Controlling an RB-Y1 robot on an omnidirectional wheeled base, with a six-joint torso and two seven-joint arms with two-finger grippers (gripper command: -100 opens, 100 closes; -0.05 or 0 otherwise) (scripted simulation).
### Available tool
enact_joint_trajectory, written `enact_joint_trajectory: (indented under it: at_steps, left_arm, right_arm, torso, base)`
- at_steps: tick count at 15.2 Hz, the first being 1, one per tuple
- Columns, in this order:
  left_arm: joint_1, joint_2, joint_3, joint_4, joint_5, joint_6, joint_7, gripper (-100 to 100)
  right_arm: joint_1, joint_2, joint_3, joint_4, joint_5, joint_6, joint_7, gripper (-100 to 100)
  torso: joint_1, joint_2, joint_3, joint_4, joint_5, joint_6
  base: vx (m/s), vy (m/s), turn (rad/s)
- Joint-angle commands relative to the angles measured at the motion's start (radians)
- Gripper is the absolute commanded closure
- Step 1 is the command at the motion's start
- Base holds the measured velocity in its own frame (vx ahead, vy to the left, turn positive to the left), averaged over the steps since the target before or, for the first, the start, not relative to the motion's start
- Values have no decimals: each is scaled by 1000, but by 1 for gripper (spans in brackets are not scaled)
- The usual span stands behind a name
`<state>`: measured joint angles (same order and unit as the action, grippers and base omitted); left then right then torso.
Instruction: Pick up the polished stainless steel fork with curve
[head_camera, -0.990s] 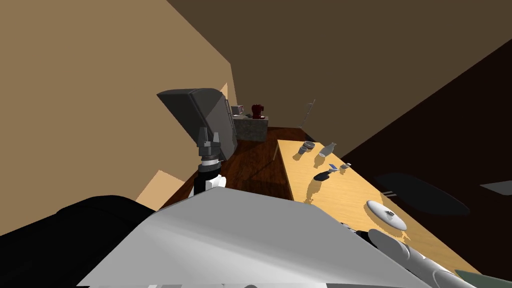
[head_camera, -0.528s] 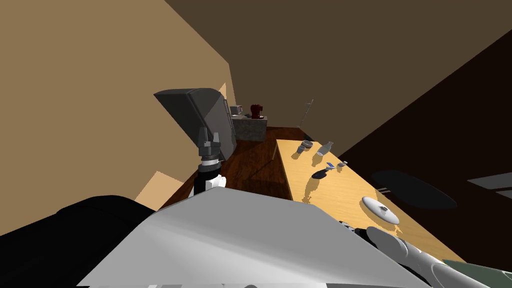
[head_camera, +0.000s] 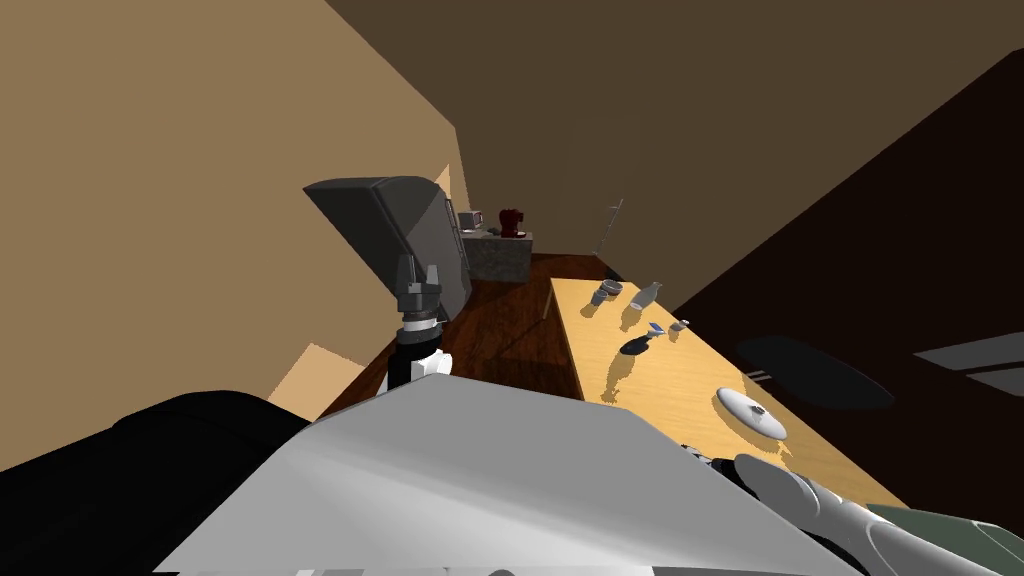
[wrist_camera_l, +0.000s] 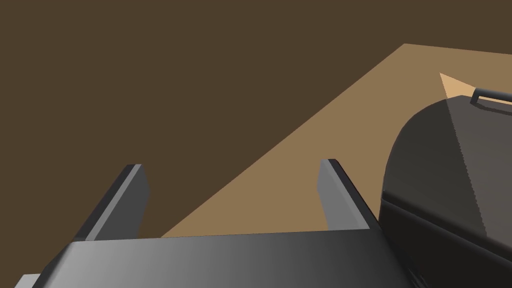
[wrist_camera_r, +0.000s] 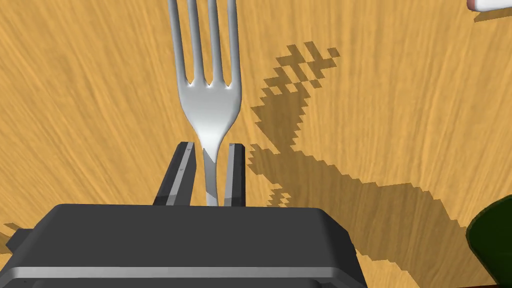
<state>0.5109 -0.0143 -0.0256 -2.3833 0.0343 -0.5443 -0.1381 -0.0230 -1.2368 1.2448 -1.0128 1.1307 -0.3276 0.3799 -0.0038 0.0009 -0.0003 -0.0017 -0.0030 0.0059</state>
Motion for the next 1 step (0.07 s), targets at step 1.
enact_joint_trajectory:
  at_steps: [1]
  left_arm:
    - [0,0,0,0,0,0,0,0]
  right_arm:
    - [0,0,0,0,0,0,0,100]
  torso:
    - [0,0,0,0,0,0]
  base:
    - [0,0,0]
